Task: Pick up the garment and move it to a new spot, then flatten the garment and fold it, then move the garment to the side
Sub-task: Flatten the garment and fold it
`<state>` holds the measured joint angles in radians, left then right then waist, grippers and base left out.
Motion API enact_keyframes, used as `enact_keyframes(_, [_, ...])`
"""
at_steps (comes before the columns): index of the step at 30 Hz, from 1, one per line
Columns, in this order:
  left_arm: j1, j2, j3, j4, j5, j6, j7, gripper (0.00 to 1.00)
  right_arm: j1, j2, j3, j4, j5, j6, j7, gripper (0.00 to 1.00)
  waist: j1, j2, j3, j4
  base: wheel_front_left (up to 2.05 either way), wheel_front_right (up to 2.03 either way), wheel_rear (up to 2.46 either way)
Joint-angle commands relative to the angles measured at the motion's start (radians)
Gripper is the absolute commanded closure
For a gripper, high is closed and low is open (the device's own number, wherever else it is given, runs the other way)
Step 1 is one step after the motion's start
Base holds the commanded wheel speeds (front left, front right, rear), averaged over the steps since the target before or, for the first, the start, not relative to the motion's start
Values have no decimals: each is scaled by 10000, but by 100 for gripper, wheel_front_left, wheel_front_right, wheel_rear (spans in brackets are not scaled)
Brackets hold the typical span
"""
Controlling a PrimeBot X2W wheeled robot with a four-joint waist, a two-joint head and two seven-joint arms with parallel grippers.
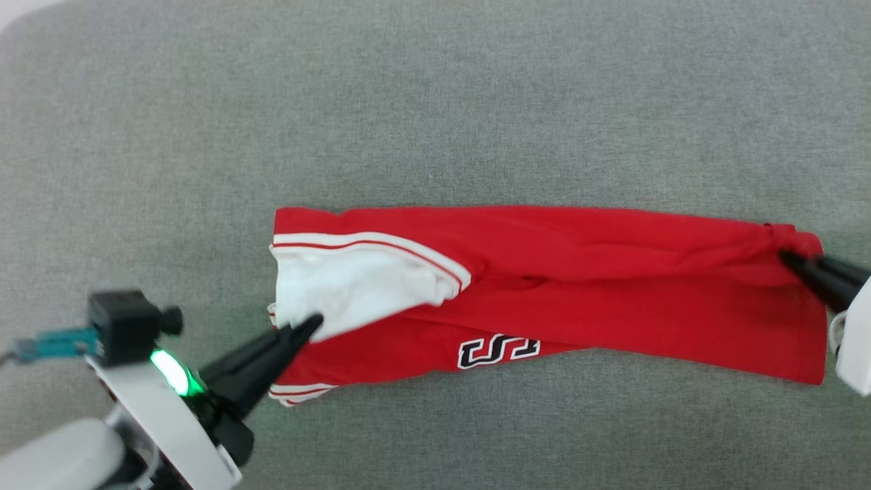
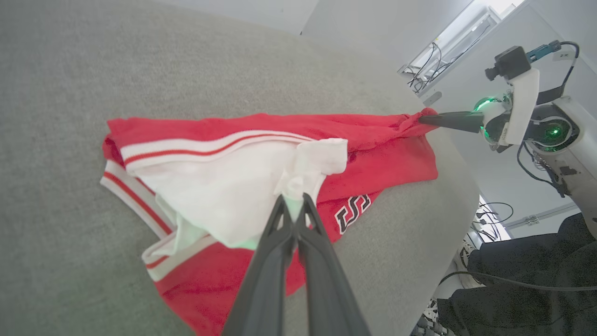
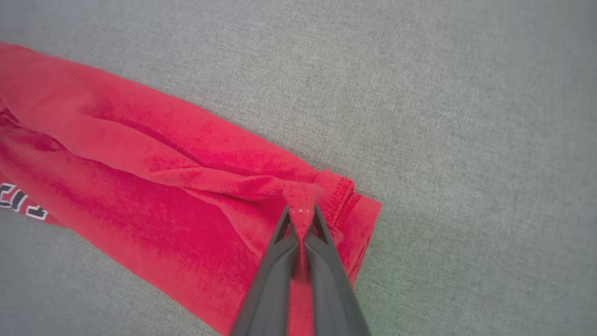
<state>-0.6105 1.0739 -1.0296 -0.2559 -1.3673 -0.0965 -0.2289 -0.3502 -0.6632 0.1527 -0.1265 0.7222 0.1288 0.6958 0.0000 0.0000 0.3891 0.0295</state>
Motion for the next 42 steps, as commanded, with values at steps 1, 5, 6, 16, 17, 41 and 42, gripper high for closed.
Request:
enact_keyframes(1, [222,-157,-150,113,168,72,-47,100,318,215,-221,-193,-133,31,166,100,0,0,76,22,0,0,0])
enact_keyframes(5, [286,-732,-535,811,467,197,165,100,800,626,-482,-243,-394,31,438,100,0,0,195,88,0,0,0])
enact_keyframes(6, [230,-934,-608,1026,537,231,249,100,848,692,-502,-182,-455,31,454,100,0,0,221,102,0,0,0])
enact_keyframes(16, [-95,-2211,-692,2884,864,160,108,21,659,1304,-372,755,-831,31,-28,68,0,0,274,79,0,0,0])
enact_keyframes(17, [-76,-2259,-660,2960,876,138,49,0,641,1363,-383,809,-819,31,-107,15,0,0,236,66,0,0,0])
enact_keyframes(41, [3200,-4824,4521,3546,3607,1210,-345,0,1343,1692,-2966,1553,-834,32,2250,0,0,0,-861,1199,0,0,0])
enact_keyframes(42, [3333,-5067,4824,3578,3830,1180,-345,0,1320,1696,-3074,1590,-865,32,2381,0,0,0,-876,1291,0,0,0])
